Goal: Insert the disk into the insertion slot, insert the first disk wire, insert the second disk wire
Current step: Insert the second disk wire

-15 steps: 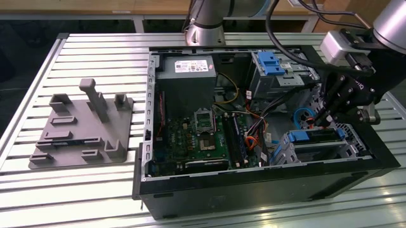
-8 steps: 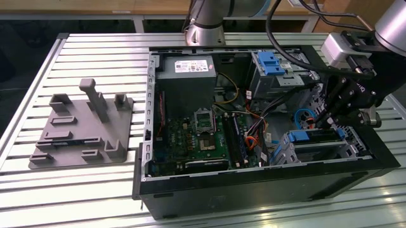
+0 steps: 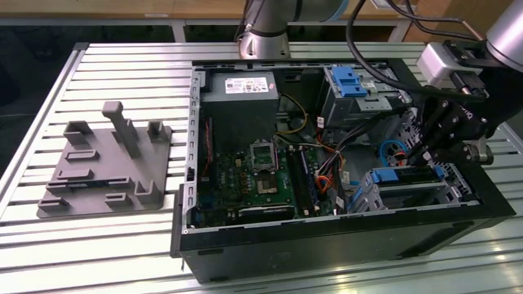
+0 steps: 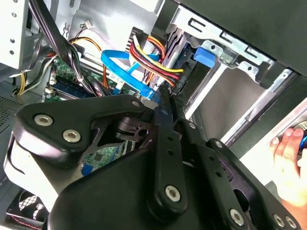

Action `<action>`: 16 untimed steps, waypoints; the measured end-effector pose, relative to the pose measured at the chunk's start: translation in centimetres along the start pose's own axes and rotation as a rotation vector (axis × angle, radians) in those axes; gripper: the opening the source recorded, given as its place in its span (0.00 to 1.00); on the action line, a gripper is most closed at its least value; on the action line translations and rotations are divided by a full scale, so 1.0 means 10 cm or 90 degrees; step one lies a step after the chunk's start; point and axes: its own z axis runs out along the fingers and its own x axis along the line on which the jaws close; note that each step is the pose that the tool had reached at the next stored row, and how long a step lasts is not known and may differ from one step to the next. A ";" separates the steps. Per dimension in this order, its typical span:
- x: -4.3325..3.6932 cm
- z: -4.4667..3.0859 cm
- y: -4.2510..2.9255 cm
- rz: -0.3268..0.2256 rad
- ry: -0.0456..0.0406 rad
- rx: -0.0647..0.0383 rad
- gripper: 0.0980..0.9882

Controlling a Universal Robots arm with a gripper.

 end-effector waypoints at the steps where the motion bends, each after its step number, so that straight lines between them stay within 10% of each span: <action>1: -0.001 0.003 -0.006 0.000 0.0001 -0.002 0.07; 7: -0.001 0.011 -0.022 0.000 0.0031 -0.027 0.07; 16: -0.002 0.013 -0.027 -0.004 -0.0034 -0.021 0.07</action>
